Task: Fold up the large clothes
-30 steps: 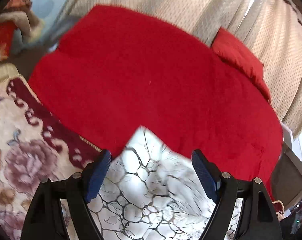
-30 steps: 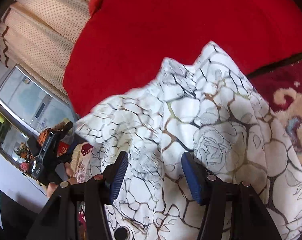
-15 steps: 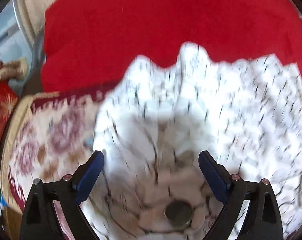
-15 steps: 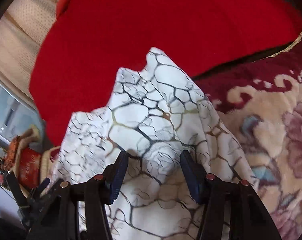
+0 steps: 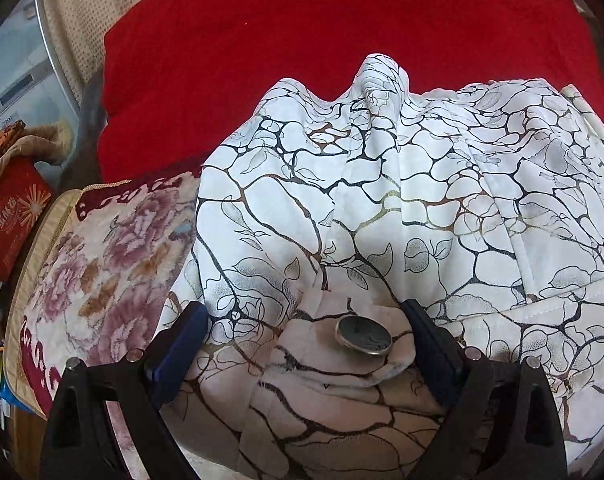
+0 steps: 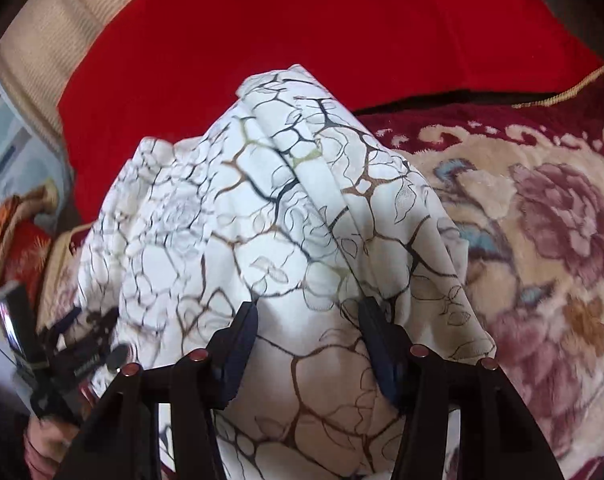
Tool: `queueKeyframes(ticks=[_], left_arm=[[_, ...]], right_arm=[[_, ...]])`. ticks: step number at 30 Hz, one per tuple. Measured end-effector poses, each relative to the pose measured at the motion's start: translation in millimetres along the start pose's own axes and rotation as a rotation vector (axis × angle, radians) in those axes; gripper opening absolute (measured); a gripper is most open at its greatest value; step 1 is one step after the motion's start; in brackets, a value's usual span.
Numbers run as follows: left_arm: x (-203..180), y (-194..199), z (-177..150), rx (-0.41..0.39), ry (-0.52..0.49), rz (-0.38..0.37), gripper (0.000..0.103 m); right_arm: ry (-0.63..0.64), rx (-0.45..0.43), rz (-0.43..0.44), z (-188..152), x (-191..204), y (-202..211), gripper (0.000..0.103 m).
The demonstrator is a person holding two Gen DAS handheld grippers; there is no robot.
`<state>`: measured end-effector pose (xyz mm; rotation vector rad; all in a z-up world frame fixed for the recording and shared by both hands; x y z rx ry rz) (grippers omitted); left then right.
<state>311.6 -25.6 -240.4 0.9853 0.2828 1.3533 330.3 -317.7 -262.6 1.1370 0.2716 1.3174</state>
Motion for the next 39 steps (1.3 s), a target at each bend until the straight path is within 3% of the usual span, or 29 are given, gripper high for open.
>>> queueKeyframes(ticks=[7, 12, 17, 22, 24, 28, 32, 35, 39], left_arm=[[1.1, 0.1, -0.3, -0.018, 0.003, 0.008, 0.097], [-0.6, -0.2, -0.6, -0.016, 0.001, 0.013, 0.098], [-1.1, -0.8, -1.7, -0.019, 0.003, 0.013, 0.099], [3.0, -2.3, 1.6, 0.002, -0.001, -0.01, 0.1], [10.6, -1.8, 9.6, 0.025, -0.018, -0.052, 0.1], [49.8, -0.4, 15.5, -0.012, 0.159, -0.084, 0.1], [67.8, -23.0, 13.0, 0.077, 0.29, -0.179, 0.101], [65.4, -28.3, 14.3, 0.109, 0.31, -0.189, 0.101], [70.6, -4.5, 23.0, -0.007, 0.308, -0.147, 0.101]], right_arm=[[0.01, -0.026, 0.011, 15.6, 3.8, 4.4, 0.057], [-0.027, -0.078, 0.105, 38.5, 13.4, 22.7, 0.058], [0.044, -0.095, 0.137, 54.3, 44.2, 18.7, 0.058], [0.07, 0.036, 0.089, 64.9, 54.5, -22.9, 0.058], [0.04, -0.007, 0.041, 80.5, 43.6, -25.7, 0.056], [-0.087, -0.111, -0.055, 114.6, 2.4, -17.1, 0.056], [-0.232, -0.099, -0.031, 122.0, -33.4, -16.5, 0.054], [-0.18, -0.16, 0.009, 121.7, -17.7, 5.5, 0.055], [-0.108, -0.184, 0.109, 113.6, 10.5, 29.5, 0.056]])
Point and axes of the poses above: each gripper's, at about its wrist camera, not at the fingertips, and y roughly against the way its jaws point, x to its left, z to its top, the point moved 2 cm from there along -y, roughly the way its jaws point, and after that the axes turned 10 degrees about -y, right-handed, at the moved point
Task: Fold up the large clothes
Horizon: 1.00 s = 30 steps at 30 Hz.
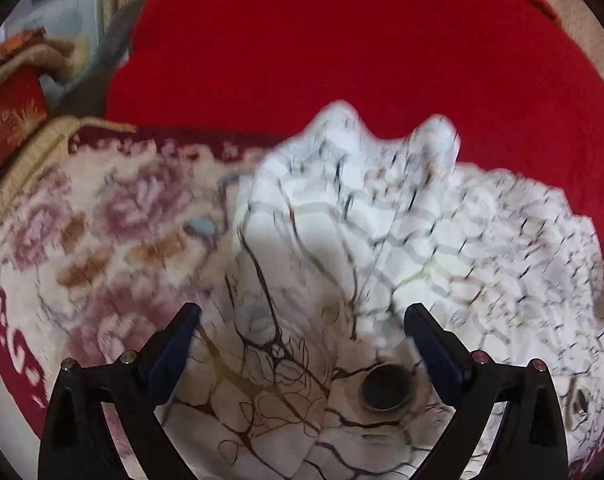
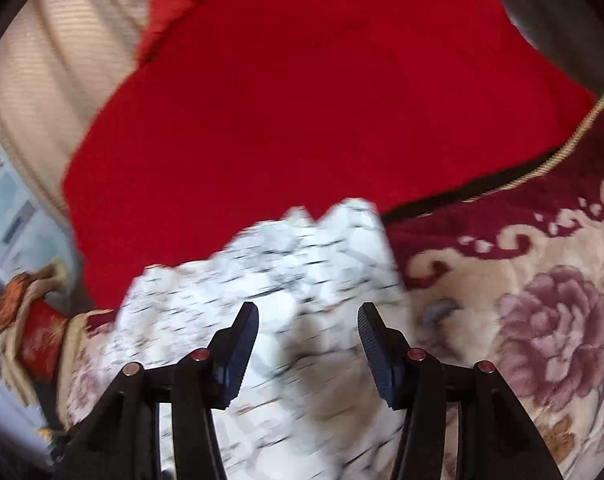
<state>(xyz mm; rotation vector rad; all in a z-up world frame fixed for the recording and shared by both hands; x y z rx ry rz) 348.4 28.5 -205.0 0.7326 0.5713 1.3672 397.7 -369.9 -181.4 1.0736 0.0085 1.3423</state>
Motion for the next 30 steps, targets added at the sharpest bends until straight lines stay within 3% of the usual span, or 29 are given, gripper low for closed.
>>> queueKeyframes(ticks=[3, 7, 9, 10, 14, 18, 22, 24, 26, 28, 30], left_arm=[[1.6, 10.2, 1.9, -0.062, 0.004, 0.025, 0.101], [-12.5, -19.3, -7.5, 0.071, -0.071, 0.059, 0.101], [-20.5, -33.7, -12.0, 0.132, -0.119, 0.09, 0.101], [-22.8, -34.2, -11.4, 0.126, -0.131, 0.11, 0.101], [-20.9, -13.5, -1.5, 0.037, -0.08, 0.113, 0.101], [-29.5, 7.6, 11.6, -0.068, -0.027, 0.062, 0.101], [-64.2, 19.1, 20.6, -0.155, -0.082, 0.026, 0.101], [-81.4, 11.7, 23.6, -0.131, -0.133, 0.015, 0.101], [-98.1, -9.3, 22.0, -0.061, -0.179, 0.004, 0.101], [-111.6, -36.7, 15.9, 0.063, -0.218, 0.003, 0.101], [-110.7, -46.3, 14.7, 0.087, -0.202, -0.009, 0.101]], right_arm=[[0.019, 0.073, 0.016, -17.8, 10.6, -3.8, 0.056], [0.051, 0.234, -0.079, -44.4, 10.0, -43.6, 0.057], [0.072, 0.243, -0.106, -51.6, 11.2, -54.9, 0.057], [0.077, 0.239, -0.111, -50.9, 13.8, -52.4, 0.057], [0.022, 0.212, -0.035, -46.9, 23.6, -28.8, 0.057], [0.074, 0.117, -0.01, -44.3, 37.6, -4.4, 0.057], [0.082, 0.103, 0.012, -36.5, 50.3, -10.6, 0.057], [0.06, 0.115, 0.02, -32.5, 53.0, -22.0, 0.057], [0.023, 0.152, 0.008, -29.1, 49.0, -37.3, 0.057], [-0.012, 0.213, -0.038, -32.7, 35.2, -58.4, 0.057], [-0.047, 0.241, -0.02, -36.1, 25.8, -68.9, 0.057]])
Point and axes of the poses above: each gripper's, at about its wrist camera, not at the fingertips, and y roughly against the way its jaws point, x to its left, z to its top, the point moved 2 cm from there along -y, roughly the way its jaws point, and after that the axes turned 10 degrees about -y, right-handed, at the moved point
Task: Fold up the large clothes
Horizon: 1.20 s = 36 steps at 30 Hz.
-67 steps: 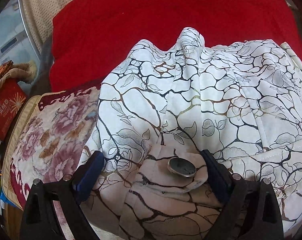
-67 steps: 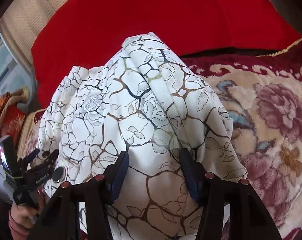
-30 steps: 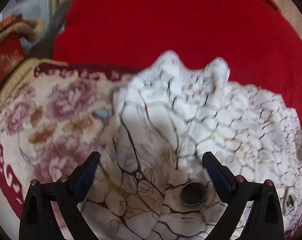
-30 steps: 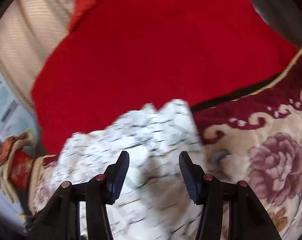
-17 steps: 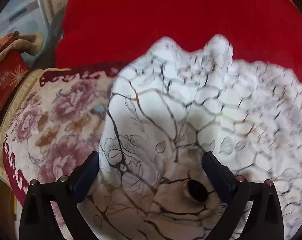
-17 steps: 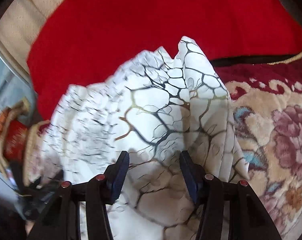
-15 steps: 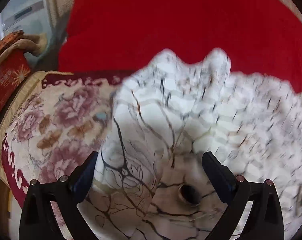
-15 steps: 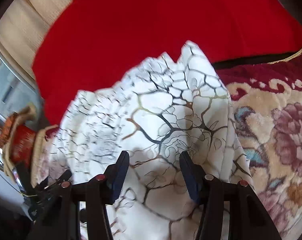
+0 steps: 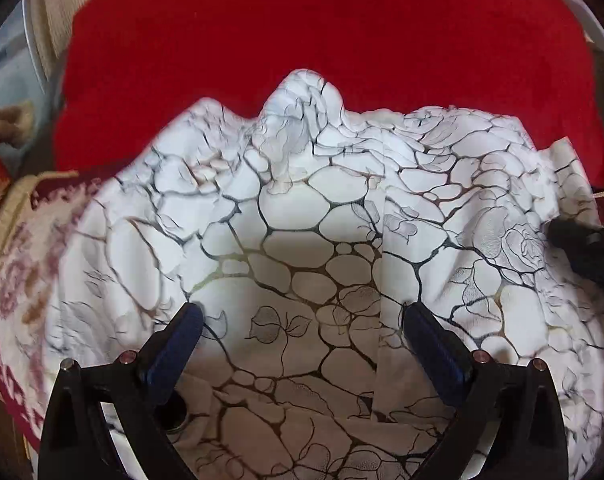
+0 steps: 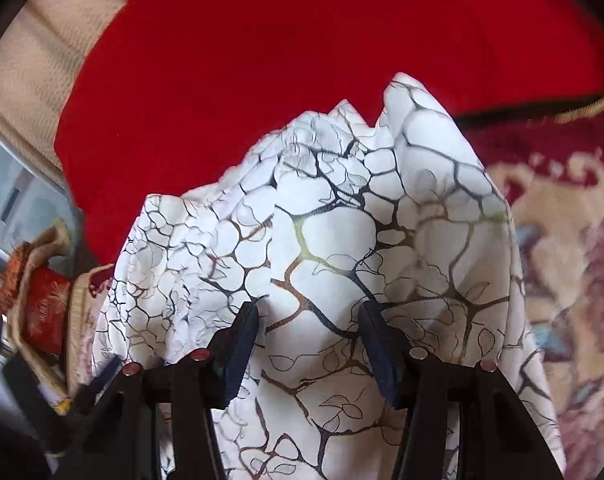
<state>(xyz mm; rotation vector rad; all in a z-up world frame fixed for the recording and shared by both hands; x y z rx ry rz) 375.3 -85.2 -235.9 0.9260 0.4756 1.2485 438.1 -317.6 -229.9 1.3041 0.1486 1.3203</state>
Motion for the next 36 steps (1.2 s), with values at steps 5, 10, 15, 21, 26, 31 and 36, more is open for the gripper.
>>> queueKeyframes(ticks=[5, 10, 15, 21, 26, 31, 36], left_arm=[[16.6, -6.3, -4.7, -0.007, 0.058, -0.084, 0.101], [15.1, 0.8, -31.1, -0.122, 0.002, -0.053, 0.102], [13.5, -0.5, -34.9, -0.105, -0.01, -0.043, 0.103], [13.9, -6.1, -26.1, -0.027, -0.023, -0.047, 0.103], [17.7, -13.3, -3.2, 0.074, 0.016, -0.038, 0.103], [5.4, 2.5, 18.6, 0.088, -0.018, 0.065, 0.103], [-6.4, 32.0, 27.5, -0.011, -0.119, 0.163, 0.103]], right_arm=[[0.038, -0.034, 0.004, -5.3, 0.7, 30.0, 0.057], [0.07, -0.061, 0.007, -25.0, -9.5, 69.1, 0.057], [0.073, -0.05, 0.023, -53.5, -23.2, 81.1, 0.057], [0.165, 0.009, -0.028, -59.9, -26.0, 56.9, 0.058], [0.162, 0.037, 0.009, -54.6, -34.8, 58.6, 0.058], [0.172, 0.043, 0.023, -61.1, -36.4, 64.3, 0.058], [0.121, 0.05, 0.064, -57.1, -38.2, 71.2, 0.058]])
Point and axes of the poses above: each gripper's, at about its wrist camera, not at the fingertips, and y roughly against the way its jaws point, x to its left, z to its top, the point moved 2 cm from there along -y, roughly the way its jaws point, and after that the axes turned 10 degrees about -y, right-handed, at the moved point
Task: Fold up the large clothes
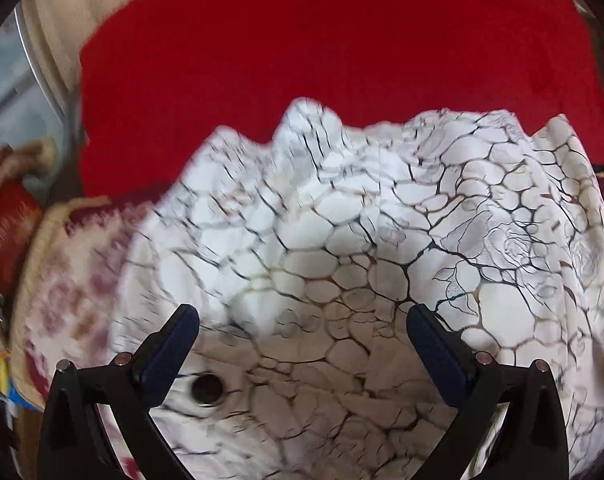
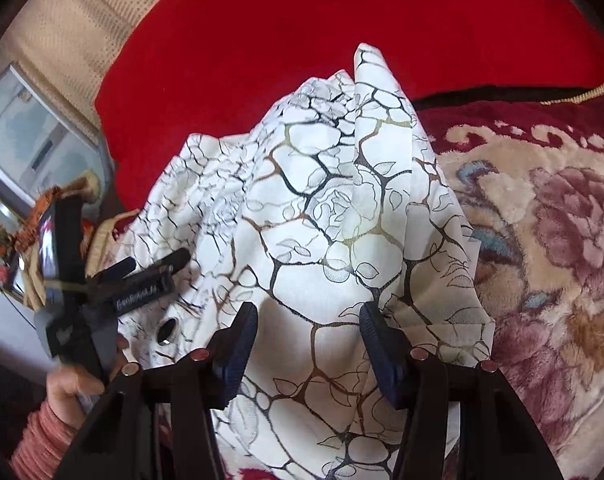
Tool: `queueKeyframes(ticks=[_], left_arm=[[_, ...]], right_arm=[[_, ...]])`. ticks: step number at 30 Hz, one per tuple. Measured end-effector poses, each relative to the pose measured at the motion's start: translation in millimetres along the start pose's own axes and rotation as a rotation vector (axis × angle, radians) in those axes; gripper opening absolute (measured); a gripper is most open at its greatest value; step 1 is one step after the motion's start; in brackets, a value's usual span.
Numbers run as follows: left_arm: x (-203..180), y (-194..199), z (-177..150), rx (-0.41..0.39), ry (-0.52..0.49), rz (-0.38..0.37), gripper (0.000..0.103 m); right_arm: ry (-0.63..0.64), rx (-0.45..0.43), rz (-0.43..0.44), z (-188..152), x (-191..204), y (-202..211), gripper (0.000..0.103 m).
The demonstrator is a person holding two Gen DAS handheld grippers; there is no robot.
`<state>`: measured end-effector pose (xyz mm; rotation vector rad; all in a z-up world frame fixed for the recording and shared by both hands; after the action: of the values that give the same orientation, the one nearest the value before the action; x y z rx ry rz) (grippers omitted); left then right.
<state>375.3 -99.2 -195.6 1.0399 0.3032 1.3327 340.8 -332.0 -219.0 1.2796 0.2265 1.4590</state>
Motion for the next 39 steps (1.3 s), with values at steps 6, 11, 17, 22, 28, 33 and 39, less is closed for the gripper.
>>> queueKeyframes(ticks=[6, 11, 17, 22, 28, 33, 39], left_arm=[[31.7, 17.3, -16.3, -0.073, 0.017, 0.13, 0.103], [60.5, 4.0, -44.1, -0.026, 0.039, 0.175, 0.103], [65.9, -38.4, -66.8, 0.094, 0.032, 0.081, 0.103], [72.9, -14.9, -54.9, -0.017, 0.04, 0.063, 0.103], [77.9, -1.8, -48.2, -0.118, 0.088, 0.076, 0.103], [77.6, -36.6, -64.1, 0.032, 0.114, 0.041, 0.103], [98.1, -23.1, -66.7, -0.033, 0.208, -0.016, 0.103]], right_arm=[[0.0, -0.058, 0.071, 4.8, 14.2, 22.7, 0.058], [0.05, -0.041, 0.051, -4.1, 31.4, 13.8, 0.058], [0.036, 0.051, -0.038, -11.2, 27.6, -18.4, 0.058], [0.016, -0.006, 0.0, -9.0, 24.9, 0.1, 0.058], [-0.036, -0.14, 0.013, 5.9, 18.0, 24.2, 0.058], [-0.108, -0.073, -0.107, 11.0, -3.9, -11.8, 0.058], [-0.06, -0.133, -0.092, 18.0, 12.9, -8.0, 0.059]])
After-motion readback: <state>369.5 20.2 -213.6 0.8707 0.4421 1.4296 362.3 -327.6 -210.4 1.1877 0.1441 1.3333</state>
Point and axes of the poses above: each gripper's, at about its wrist camera, not at the fingertips, and y roughly against the way its jaws point, x to its left, z to its top, the point moved 2 cm from there along -y, roughly the way its jaws point, and after that the axes turned 10 degrees about -y, right-handed, at the moved point
